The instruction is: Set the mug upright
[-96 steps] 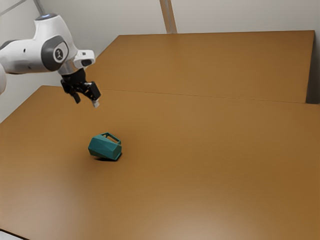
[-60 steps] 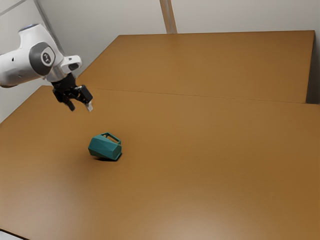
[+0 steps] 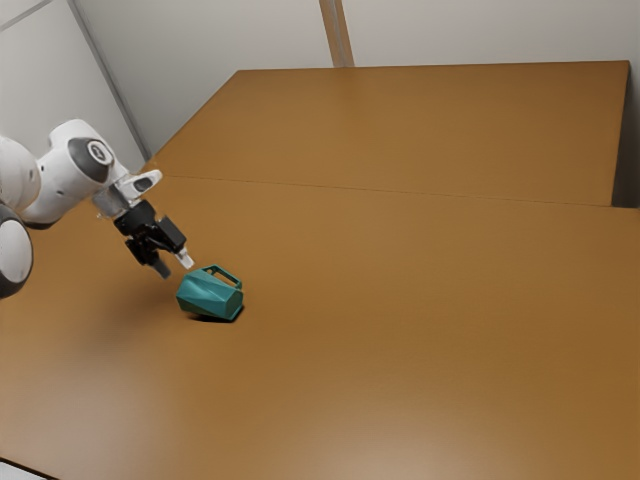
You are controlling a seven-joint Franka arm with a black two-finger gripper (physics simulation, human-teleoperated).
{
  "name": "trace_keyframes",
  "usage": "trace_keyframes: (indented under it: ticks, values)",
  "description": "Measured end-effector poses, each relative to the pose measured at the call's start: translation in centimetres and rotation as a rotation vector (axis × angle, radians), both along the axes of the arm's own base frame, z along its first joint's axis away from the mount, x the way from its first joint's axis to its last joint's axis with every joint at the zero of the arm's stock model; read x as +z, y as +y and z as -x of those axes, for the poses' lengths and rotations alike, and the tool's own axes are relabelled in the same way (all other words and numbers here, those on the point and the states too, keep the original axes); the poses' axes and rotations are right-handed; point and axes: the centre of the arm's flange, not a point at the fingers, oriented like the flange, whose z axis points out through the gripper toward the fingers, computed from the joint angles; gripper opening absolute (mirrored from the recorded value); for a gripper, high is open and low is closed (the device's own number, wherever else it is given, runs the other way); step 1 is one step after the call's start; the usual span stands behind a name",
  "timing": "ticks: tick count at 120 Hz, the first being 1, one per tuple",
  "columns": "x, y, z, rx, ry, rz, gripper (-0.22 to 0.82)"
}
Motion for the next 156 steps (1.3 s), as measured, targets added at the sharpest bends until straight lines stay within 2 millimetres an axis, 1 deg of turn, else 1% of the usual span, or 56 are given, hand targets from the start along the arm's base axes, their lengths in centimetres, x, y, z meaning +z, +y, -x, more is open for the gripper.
trace_keyframes:
  ticks: [9,25,40,56,67,76,98,113,124,132,148,156]
  values:
    - [-1.4,-0.2,0.1,-0.027,0.011,0.044,0.60]
    - [-2.9,-0.9,0.2,-0.068,0.007,0.105,0.60]
    - [-3.4,-1.2,0.1,-0.100,-0.018,0.149,0.56]
    - [-3.6,-1.3,0.0,-0.113,-0.059,0.199,0.48]
    - [-3.7,-1.4,0.0,-0.122,-0.082,0.222,0.41]
    - [-3.7,-1.4,0.0,-0.133,-0.098,0.233,0.32]
    - [-3.8,-1.6,0.1,-0.155,-0.125,0.256,0.06]
    - [-3.4,-1.9,-0.1,-0.171,-0.145,0.267,-0.03]
    - [-3.0,-2.9,-0.4,-0.188,-0.164,0.280,-0.09]
    - [-2.5,-4.2,-0.9,-0.208,-0.179,0.295,-0.13]
    - [-0.9,-6.5,-1.3,-0.245,-0.206,0.307,-0.16]
    - [0.0,-8.1,-1.4,-0.265,-0.215,0.310,-0.16]
